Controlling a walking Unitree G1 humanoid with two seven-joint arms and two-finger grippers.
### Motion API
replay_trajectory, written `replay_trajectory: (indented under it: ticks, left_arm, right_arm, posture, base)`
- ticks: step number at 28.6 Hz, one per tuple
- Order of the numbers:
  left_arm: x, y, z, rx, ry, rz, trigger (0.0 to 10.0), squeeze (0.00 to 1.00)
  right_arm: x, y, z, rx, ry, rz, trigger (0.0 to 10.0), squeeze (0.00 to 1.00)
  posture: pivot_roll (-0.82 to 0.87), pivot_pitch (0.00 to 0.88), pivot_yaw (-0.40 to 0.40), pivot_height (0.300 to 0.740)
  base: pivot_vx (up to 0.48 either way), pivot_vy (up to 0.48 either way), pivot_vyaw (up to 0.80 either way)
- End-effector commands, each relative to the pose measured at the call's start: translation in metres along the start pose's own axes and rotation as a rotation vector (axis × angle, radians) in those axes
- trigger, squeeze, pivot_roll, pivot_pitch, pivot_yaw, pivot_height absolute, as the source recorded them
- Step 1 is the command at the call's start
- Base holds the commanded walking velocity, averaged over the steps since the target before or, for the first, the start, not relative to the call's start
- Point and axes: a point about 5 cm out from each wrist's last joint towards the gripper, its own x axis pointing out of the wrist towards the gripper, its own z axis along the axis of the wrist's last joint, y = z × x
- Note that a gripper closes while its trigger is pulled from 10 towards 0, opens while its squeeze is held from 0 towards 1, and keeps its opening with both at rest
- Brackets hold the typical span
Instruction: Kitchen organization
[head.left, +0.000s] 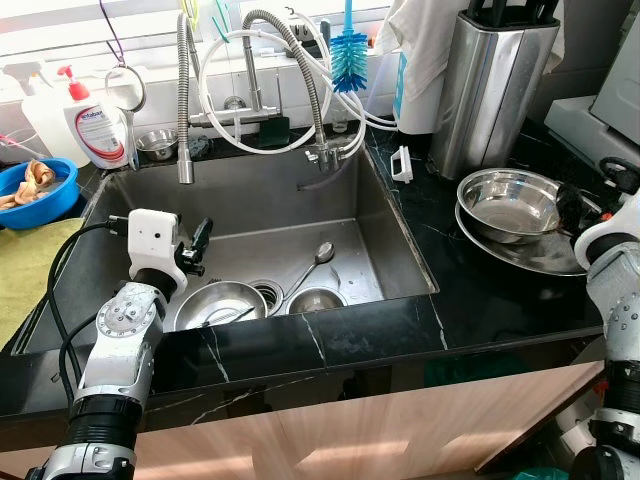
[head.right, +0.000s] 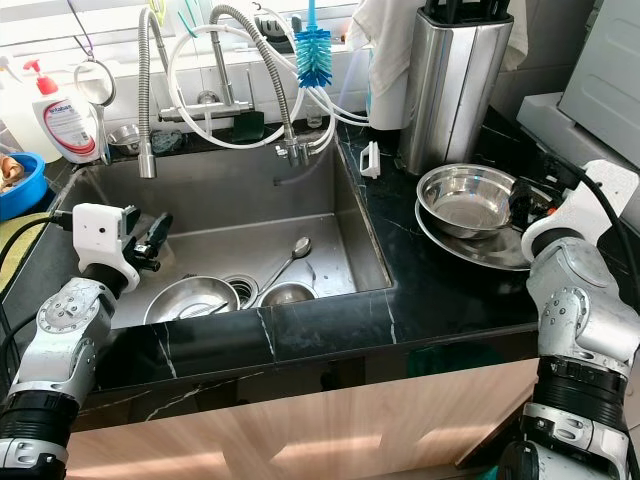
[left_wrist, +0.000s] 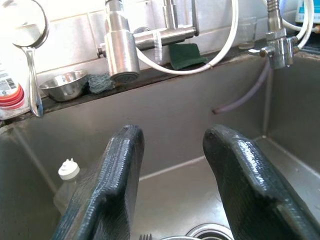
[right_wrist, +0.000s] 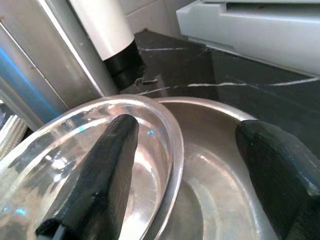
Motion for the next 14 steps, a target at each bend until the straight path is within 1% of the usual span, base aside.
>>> replay_trajectory:
  ticks: [1, 6, 14]
  left_arm:
    - [-0.0014, 0.0011, 0.0033, 0.033, -0.005, -0.011, 10.0, 0.0]
    - [-0.0014, 0.001, 0.0029, 0.034, -0.004, -0.011, 10.0, 0.0]
    - [-0.0019, 0.0009, 0.0023, 0.039, -0.002, -0.013, 10.0, 0.0]
  right_arm:
    - [0.0008, 0.0029, -0.0064, 0.016, 0.036, 0.012, 10.0, 0.0]
    - [0.0011, 0.0063, -0.0124, 0.025, 0.084, 0.031, 10.0, 0.0]
    - [0.0014, 0.0104, -0.0161, 0.044, 0.114, 0.045, 10.0, 0.0]
  posture:
    - [-0.08, 0.0, 0.071, 0.74]
    - [-0.08, 0.0, 0.07, 0.74]
    - [-0.08, 0.0, 0.07, 0.74]
  base:
    - [0.0, 0.0, 0.0]
    - [0.0, 0.0, 0.0]
    - [0.0, 0.0, 0.0]
